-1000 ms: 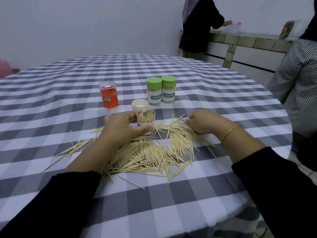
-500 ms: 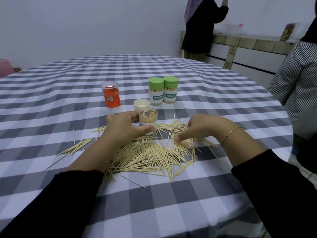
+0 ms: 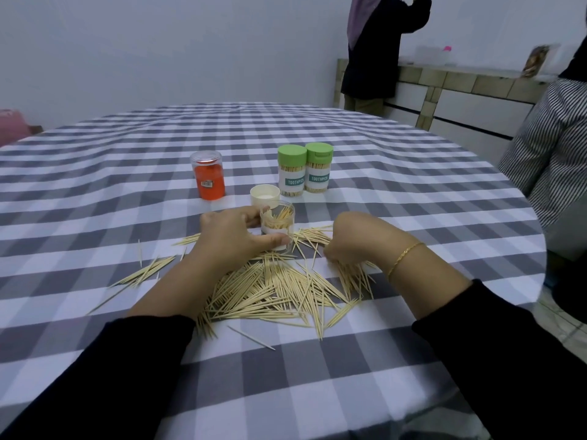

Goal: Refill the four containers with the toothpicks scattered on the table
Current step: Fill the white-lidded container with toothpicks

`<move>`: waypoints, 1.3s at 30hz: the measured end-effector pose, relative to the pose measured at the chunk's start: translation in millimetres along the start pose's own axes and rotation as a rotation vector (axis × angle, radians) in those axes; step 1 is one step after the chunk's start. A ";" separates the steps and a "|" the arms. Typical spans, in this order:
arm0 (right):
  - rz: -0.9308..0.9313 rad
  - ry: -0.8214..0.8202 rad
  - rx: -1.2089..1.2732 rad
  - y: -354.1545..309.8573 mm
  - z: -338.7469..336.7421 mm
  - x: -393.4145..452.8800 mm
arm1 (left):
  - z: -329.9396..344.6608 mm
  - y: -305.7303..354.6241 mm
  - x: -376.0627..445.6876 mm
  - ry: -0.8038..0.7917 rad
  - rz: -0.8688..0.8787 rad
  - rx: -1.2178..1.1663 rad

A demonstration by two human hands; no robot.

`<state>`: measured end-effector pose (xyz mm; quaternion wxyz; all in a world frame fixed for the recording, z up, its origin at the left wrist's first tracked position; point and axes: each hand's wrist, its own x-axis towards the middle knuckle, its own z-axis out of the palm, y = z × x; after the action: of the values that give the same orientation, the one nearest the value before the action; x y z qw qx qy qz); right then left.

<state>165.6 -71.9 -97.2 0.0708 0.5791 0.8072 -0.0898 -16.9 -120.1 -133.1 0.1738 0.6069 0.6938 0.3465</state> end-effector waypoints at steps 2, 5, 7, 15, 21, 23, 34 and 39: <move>0.017 0.033 -0.017 -2.1 2.4 0.7 | 0.2 -1.5 0.5 -0.001 -0.005 0.002; 0.060 0.044 -0.033 -5.4 3.6 2.7 | 0.5 -1.6 0.3 0.003 0.001 0.007; 0.087 0.046 -0.038 -7.3 4.3 5.6 | 0.7 -1.1 0.2 0.008 -0.001 0.012; 0.107 0.041 -0.034 -9.4 -0.6 14.3 | 0.5 -1.0 0.6 0.006 0.016 0.005; 0.088 0.059 0.050 -2.5 -12.9 27.0 | 1.1 -3.0 2.1 -0.009 0.016 -0.028; 0.058 0.064 0.082 1.4 -16.1 32.0 | 2.1 -2.7 2.3 0.007 0.009 -0.011; -0.085 0.210 1.007 8.5 -8.0 41.2 | 2.0 -2.8 1.5 0.001 0.011 -0.035; -0.125 0.335 1.339 2.4 -0.7 47.1 | 2.5 -3.0 1.9 0.034 0.002 -0.012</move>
<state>152.8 -27.6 -107.0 -0.4327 0.4566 0.6098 -0.4821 -17.8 -117.7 -136.6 0.1654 0.6005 0.6939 0.3613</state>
